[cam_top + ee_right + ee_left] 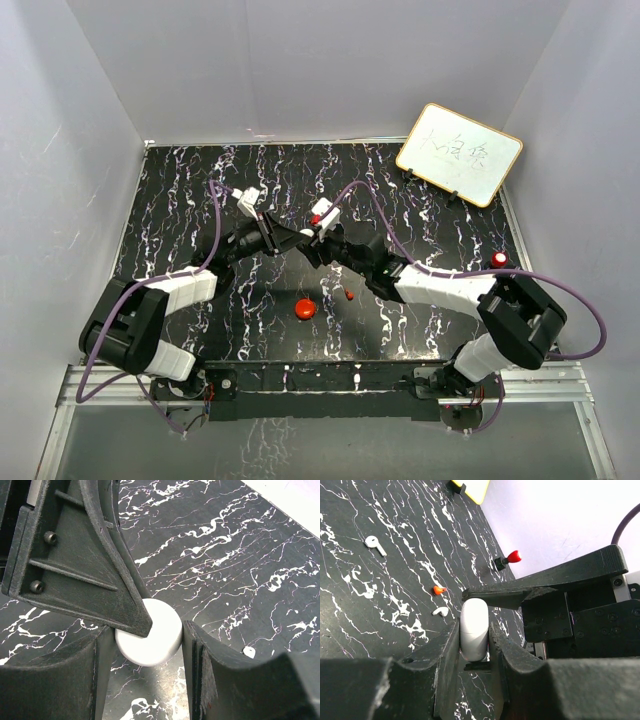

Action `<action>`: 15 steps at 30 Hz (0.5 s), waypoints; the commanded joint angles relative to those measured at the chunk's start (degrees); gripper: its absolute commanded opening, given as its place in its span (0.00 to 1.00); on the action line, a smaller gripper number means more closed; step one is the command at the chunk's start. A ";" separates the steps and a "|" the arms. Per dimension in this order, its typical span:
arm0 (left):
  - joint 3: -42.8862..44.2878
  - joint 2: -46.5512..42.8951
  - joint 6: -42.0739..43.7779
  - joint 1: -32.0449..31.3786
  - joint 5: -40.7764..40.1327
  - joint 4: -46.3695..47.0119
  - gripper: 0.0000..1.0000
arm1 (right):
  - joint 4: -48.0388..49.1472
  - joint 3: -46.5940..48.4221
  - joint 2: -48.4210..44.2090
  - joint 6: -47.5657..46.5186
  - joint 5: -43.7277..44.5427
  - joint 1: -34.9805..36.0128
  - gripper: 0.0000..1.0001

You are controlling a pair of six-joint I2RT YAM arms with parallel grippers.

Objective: Insert the wireless bluetooth earbuds into the charging case
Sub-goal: Pick up the charging case at the center of the board.

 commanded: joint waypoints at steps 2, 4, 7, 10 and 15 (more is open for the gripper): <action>0.43 0.16 0.76 -0.99 2.80 0.63 0.00 | 5.10 1.50 -2.26 1.32 -1.36 -0.68 0.58; 0.52 0.35 1.14 -0.99 2.65 0.48 0.00 | 4.06 1.70 -2.48 2.24 -1.60 -1.31 0.78; 0.86 0.40 2.34 -1.03 2.25 0.17 0.00 | 1.05 1.61 -4.25 3.86 -2.20 -2.94 0.84; 2.36 0.81 5.11 -0.99 1.55 -1.36 0.00 | -1.18 -0.74 -9.11 6.39 -3.84 -5.98 0.87; 4.86 3.67 10.27 -0.83 2.27 -0.74 0.00 | -6.79 -2.32 -18.81 12.21 -10.05 -16.25 0.92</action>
